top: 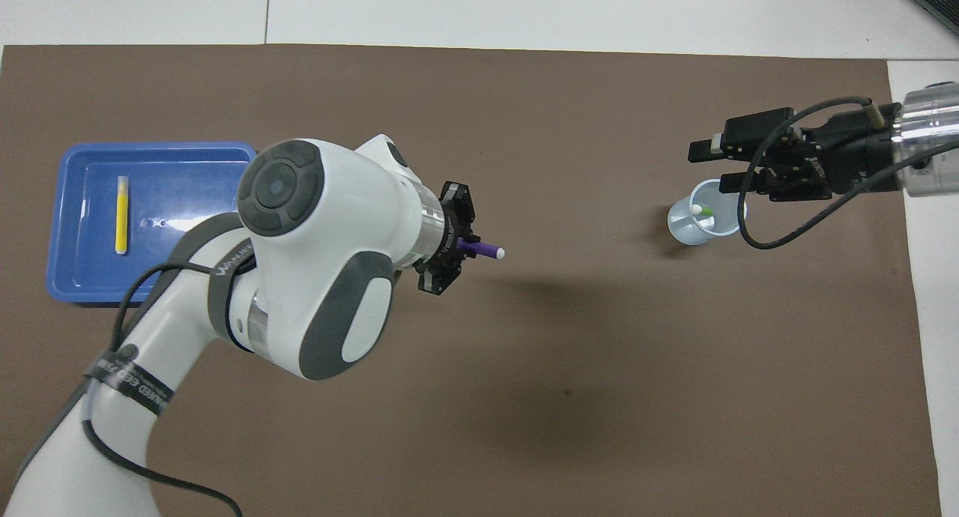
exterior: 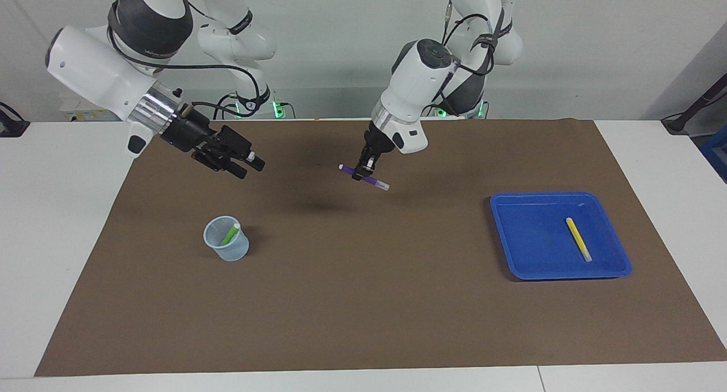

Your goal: Transfer and insert pens with both arms

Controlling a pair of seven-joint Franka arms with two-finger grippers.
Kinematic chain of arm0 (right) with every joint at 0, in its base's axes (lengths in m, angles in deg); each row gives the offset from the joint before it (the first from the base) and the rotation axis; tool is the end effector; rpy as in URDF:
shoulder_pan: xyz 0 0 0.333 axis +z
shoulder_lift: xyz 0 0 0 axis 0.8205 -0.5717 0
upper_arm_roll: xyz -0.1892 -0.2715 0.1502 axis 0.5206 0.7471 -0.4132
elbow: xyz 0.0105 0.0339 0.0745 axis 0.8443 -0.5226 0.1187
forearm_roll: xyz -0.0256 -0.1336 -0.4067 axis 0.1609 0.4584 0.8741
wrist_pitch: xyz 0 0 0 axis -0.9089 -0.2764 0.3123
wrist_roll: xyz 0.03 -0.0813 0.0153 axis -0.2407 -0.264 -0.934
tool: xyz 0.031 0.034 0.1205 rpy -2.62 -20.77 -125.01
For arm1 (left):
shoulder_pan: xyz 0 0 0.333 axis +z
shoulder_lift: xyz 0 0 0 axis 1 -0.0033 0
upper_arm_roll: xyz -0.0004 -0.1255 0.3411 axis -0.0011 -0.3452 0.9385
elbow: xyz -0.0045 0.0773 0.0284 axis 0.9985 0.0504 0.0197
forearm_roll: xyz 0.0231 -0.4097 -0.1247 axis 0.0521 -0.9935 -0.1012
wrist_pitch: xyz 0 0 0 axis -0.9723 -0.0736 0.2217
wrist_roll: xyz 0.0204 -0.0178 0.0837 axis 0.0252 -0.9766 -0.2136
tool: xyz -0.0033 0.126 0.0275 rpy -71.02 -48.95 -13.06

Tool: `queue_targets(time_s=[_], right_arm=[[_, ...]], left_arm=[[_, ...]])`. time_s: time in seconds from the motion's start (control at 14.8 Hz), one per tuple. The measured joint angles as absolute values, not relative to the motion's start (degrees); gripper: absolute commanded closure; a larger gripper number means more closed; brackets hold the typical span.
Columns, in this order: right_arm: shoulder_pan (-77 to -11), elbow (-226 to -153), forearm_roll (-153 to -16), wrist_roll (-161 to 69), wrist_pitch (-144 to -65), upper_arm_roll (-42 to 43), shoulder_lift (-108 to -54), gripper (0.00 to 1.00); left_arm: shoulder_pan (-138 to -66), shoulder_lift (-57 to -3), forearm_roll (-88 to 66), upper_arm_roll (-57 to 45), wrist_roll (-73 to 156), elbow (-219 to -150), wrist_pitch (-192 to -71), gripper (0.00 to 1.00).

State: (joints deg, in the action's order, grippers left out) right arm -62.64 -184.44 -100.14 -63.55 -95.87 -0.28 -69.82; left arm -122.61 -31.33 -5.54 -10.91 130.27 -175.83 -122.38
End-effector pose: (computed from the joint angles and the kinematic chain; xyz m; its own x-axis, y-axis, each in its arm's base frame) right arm 0.6447 0.0683 0.5897 0.9367 -0.3333 -0.1076 -0.3091 -0.6422 -0.7014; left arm 0.5248 -0.4587 0.5054 0.2905 0.8736 -0.3904 0.9548 -0.2377 0.1785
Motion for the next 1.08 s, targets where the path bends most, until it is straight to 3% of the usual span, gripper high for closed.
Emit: queue_targets(time_s=[0.47, 0.61, 0.88, 1.08], right_arm=[[-60.7, -187.44, -100.21, -65.96, -98.04, -0.35, -68.85, 0.22], [-60.11, -188.48, -100.22, -66.37, -98.11, -0.36, -68.18, 0.26], [-59.93, -188.98, -100.22, -67.75, -98.11, -0.37, -67.67, 0.45], [-58.93, -189.04, -100.22, -68.52, -98.26, -0.41, -67.62, 0.45]], left_arm=[[-126.34, -32.16, -8.08, -10.85, 144.51, -175.61, -140.21, 1.0], [-126.55, -32.61, -8.08, -10.85, 146.74, -174.91, -141.41, 1.0], [-127.76, -33.54, -8.08, -10.83, 147.45, -174.29, -147.22, 1.0], [-128.47, -34.28, -8.06, -10.77, 148.82, -174.15, -148.89, 1.0]])
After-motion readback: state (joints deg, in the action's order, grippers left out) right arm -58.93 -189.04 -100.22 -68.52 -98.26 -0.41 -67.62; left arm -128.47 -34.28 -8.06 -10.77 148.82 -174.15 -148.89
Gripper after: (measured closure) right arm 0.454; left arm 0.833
